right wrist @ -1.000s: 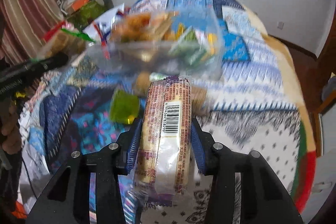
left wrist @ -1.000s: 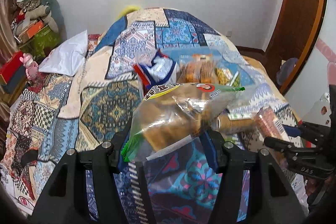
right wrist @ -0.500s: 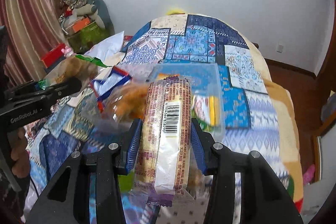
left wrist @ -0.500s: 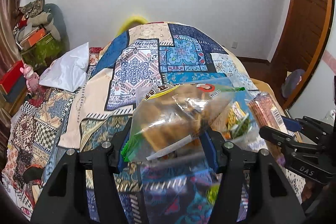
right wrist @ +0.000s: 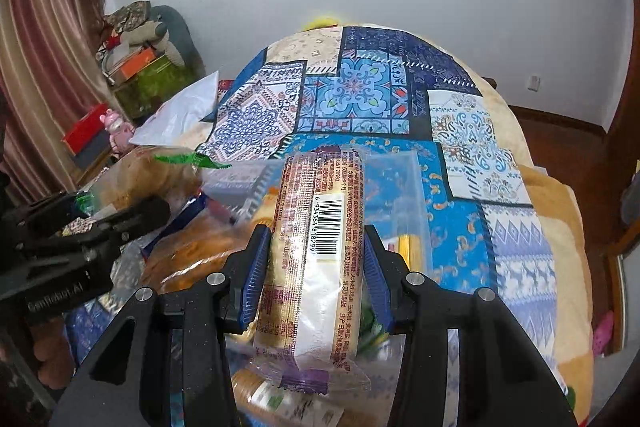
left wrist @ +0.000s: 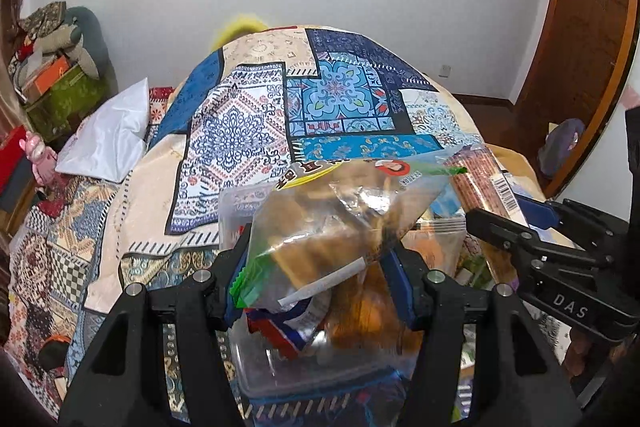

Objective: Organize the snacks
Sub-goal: 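Carry both snacks over the clear box and open both tools to release, then grasp the green jelly cup with the left tool while the right tool grasps the cracker roll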

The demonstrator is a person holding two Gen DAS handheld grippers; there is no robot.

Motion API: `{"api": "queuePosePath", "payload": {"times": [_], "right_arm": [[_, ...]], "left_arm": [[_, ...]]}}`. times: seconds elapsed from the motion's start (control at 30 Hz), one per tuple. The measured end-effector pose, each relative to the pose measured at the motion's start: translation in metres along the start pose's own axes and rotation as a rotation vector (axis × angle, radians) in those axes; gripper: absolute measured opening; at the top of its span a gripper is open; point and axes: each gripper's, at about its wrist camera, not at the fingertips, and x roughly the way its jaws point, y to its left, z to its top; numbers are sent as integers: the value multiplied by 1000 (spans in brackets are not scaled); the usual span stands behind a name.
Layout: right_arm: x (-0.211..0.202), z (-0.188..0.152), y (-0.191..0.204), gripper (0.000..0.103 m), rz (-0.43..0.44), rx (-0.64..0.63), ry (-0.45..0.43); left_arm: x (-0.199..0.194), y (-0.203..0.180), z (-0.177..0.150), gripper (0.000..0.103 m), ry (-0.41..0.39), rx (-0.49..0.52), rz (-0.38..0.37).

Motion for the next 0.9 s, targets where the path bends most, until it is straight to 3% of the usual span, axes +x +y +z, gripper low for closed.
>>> {"api": "queuePosePath", "payload": {"times": [0.17,0.43,0.63,0.9], "right_arm": [[12,-1,-3,42,9,8,16],[15,-7,-6,46,15,7,53],[-3,-8,-7,55,-1,-7,30],[-35,-17,-4,56,4,-47,16]], "left_arm": [[6,-5,4,60,0,12,10],[12,-9,3,70,42,16,11],[-6,-11,3,76,22,13,-5],[-37,-12,-5,79,3,33,5]]}}
